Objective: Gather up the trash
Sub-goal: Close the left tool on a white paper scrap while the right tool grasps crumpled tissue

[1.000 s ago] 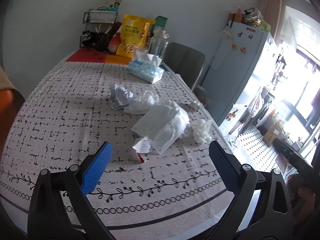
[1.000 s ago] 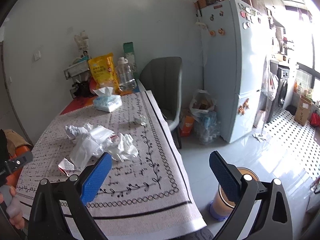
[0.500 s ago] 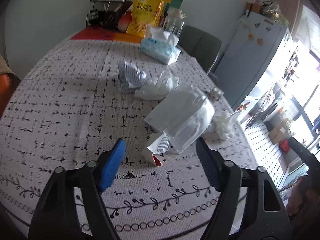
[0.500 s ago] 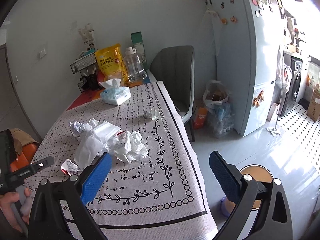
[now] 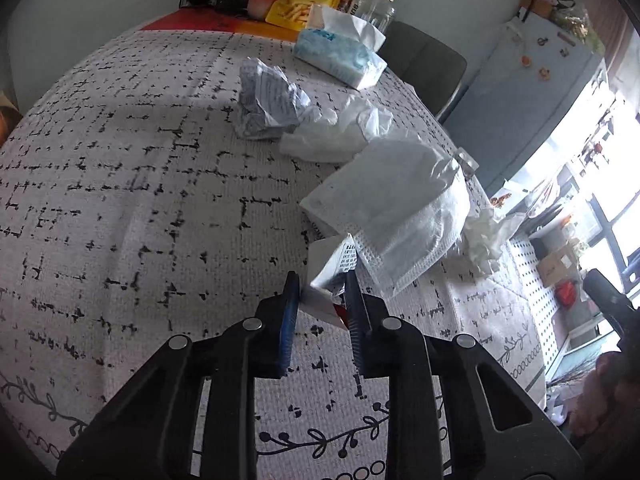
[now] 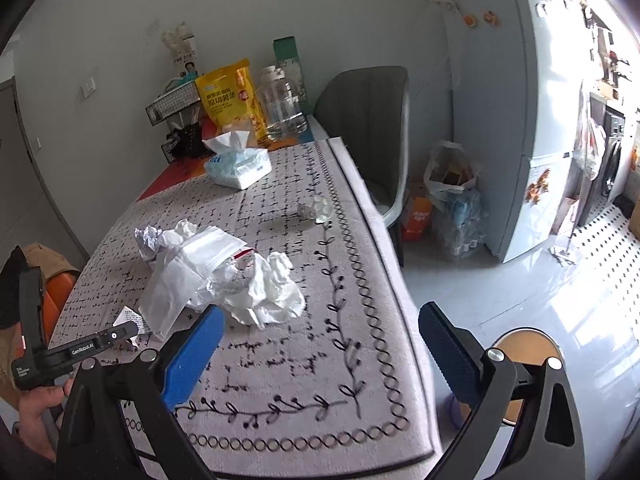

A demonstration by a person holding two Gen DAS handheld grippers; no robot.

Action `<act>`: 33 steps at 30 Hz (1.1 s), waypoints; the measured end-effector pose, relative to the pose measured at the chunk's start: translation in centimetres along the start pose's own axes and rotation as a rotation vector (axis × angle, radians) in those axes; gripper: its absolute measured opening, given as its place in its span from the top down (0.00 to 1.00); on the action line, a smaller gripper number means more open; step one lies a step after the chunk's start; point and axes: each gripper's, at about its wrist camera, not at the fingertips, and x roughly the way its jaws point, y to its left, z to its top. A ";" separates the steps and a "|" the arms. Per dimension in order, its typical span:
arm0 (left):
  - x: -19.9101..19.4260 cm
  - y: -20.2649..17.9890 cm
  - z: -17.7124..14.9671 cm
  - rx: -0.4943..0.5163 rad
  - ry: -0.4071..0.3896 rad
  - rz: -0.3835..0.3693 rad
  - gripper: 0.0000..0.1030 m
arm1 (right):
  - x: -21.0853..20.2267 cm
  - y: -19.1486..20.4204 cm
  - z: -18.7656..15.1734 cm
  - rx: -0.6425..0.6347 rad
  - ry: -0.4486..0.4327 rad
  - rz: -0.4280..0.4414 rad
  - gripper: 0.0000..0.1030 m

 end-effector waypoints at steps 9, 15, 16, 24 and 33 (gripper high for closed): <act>-3.7 2.3 1.1 -0.032 -0.082 0.044 0.78 | 4.6 2.5 2.2 0.035 0.057 0.075 0.22; -5.2 4.3 0.7 -0.064 -0.100 0.081 0.78 | 7.5 3.6 2.6 0.042 0.118 0.073 0.41; -5.3 4.5 0.5 -0.070 -0.101 0.083 0.78 | 8.2 3.8 2.6 0.038 0.134 0.073 0.49; -6.0 4.3 0.0 -0.068 -0.112 0.075 0.78 | 8.3 4.0 2.3 0.032 0.183 0.146 0.98; -6.4 0.4 0.4 -0.001 -0.134 0.014 0.78 | 3.2 2.5 2.8 0.029 0.107 0.184 0.98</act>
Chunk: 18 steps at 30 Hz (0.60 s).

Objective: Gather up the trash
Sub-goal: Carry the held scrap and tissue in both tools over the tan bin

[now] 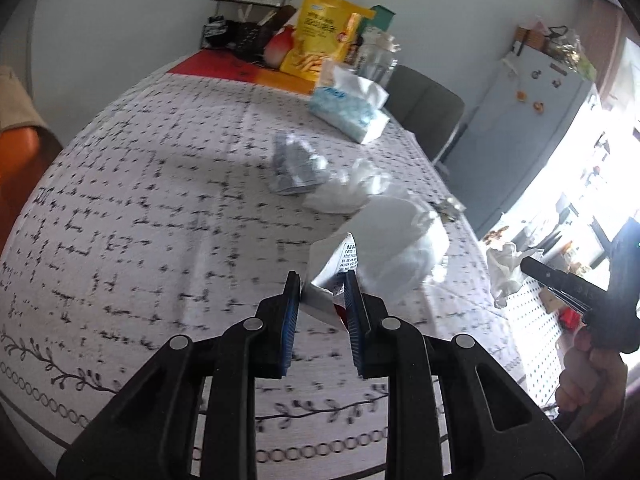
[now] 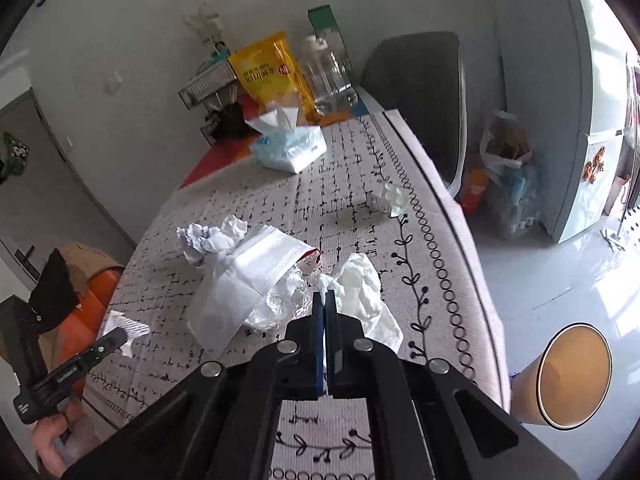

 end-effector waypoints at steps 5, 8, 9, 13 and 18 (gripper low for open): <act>0.5 -2.5 0.1 0.029 0.004 -0.034 0.78 | -2.5 -1.4 -0.2 0.015 -0.033 -0.012 0.98; 1.0 -4.4 0.5 0.078 0.005 -0.055 0.78 | -4.0 -2.5 -0.3 0.023 -0.058 -0.034 0.98; 1.1 -5.5 0.8 0.102 -0.004 -0.066 0.78 | -4.7 -3.1 -0.3 0.028 -0.067 -0.045 0.98; 2.1 -8.4 1.5 0.138 -0.007 -0.110 0.78 | -6.4 -5.2 -0.2 0.043 -0.091 -0.089 0.98; 3.5 -11.9 1.6 0.174 0.011 -0.166 0.78 | -7.9 -8.2 -0.1 0.088 -0.118 -0.152 0.98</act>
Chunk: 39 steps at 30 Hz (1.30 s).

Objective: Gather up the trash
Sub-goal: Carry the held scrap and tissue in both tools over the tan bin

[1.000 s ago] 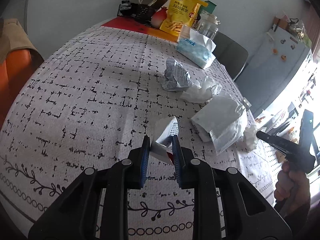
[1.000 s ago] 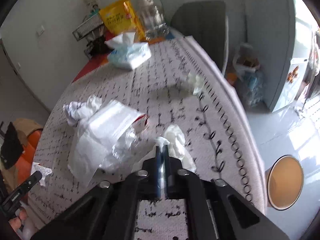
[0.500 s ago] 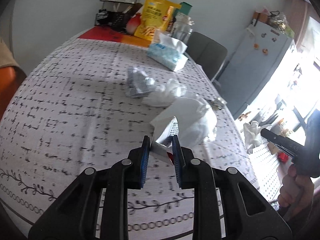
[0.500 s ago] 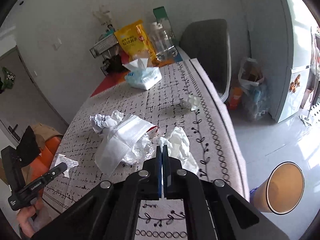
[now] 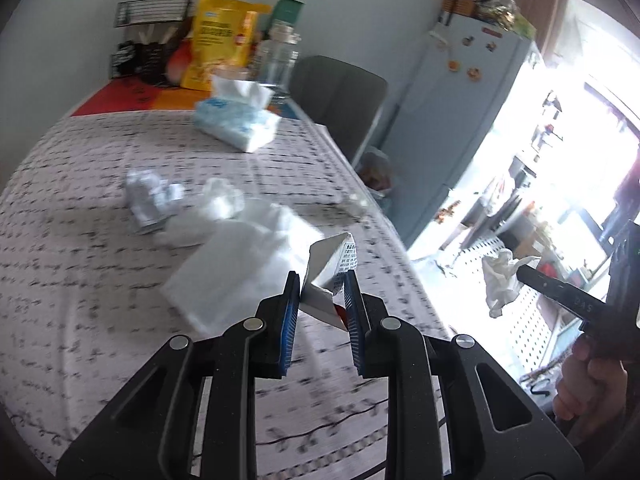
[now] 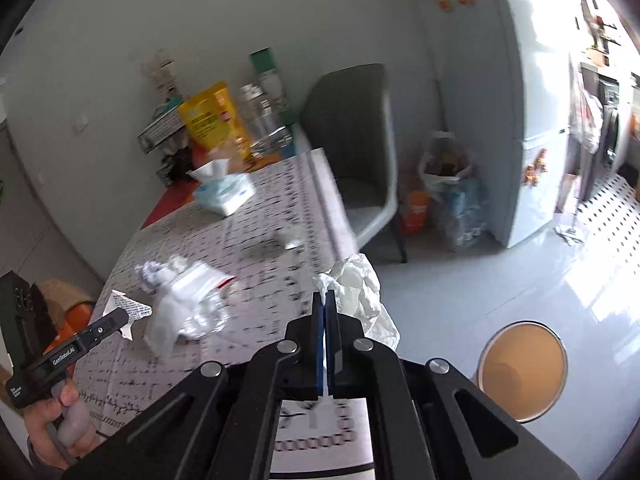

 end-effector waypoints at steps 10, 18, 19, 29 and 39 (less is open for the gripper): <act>3.7 -5.5 0.8 0.062 0.045 -0.074 0.78 | -1.5 -6.4 -0.1 0.093 -0.041 -0.107 0.98; 7.6 -9.4 0.8 0.099 0.104 -0.108 0.78 | -0.6 -12.1 -1.1 0.167 -0.037 -0.185 0.98; 8.4 -10.1 0.7 0.106 0.115 -0.112 0.78 | -0.4 -13.0 -1.2 0.180 -0.036 -0.196 0.98; 13.9 -16.7 -0.2 0.178 0.203 -0.150 0.78 | 1.9 -22.3 -3.8 0.325 0.010 -0.252 0.98; 20.2 -22.6 -1.3 0.212 0.309 -0.169 0.78 | 4.5 -30.5 -6.3 0.445 0.011 -0.311 0.80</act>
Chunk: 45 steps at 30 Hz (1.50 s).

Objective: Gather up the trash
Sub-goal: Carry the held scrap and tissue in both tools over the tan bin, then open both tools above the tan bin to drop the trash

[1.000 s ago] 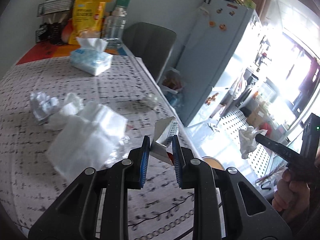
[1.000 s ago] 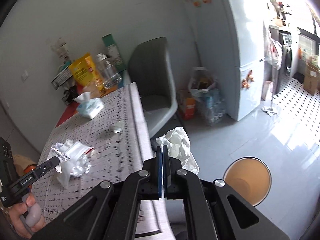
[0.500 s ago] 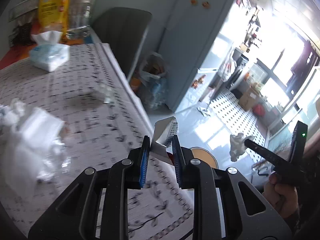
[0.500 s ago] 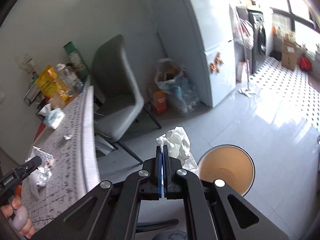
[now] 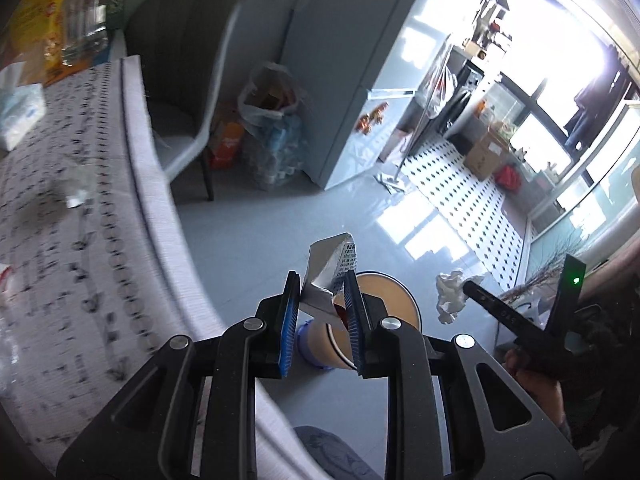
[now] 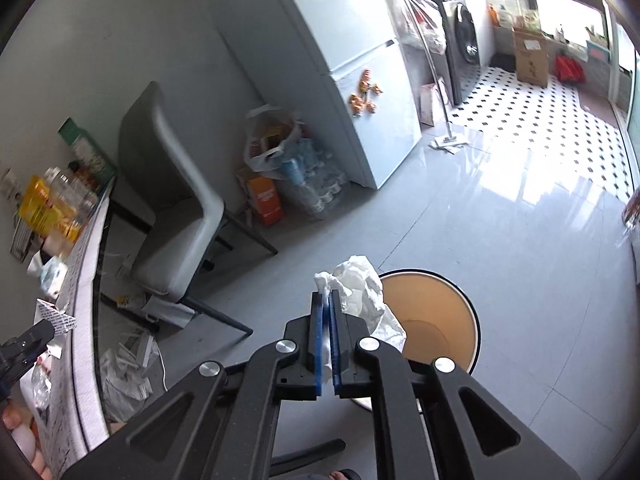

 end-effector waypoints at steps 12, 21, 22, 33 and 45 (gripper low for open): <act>8.1 -7.7 0.1 0.074 0.135 -0.046 0.78 | -2.5 -7.2 -1.5 0.123 -0.044 0.002 0.28; 14.2 -12.1 -1.8 0.073 0.236 -0.078 0.78 | -1.1 -10.5 -1.2 0.173 -0.002 0.177 0.46; 14.6 -12.4 -2.0 0.073 0.245 -0.079 0.78 | -1.2 -10.9 -1.3 0.180 -0.007 0.177 0.52; 15.9 -15.2 -3.2 0.066 0.301 -0.177 0.21 | -3.8 -14.3 -4.5 0.205 0.011 0.075 0.49; 2.9 -7.9 1.1 -0.001 0.069 -0.112 0.08 | -7.2 -3.6 -3.6 0.026 -0.061 0.149 0.28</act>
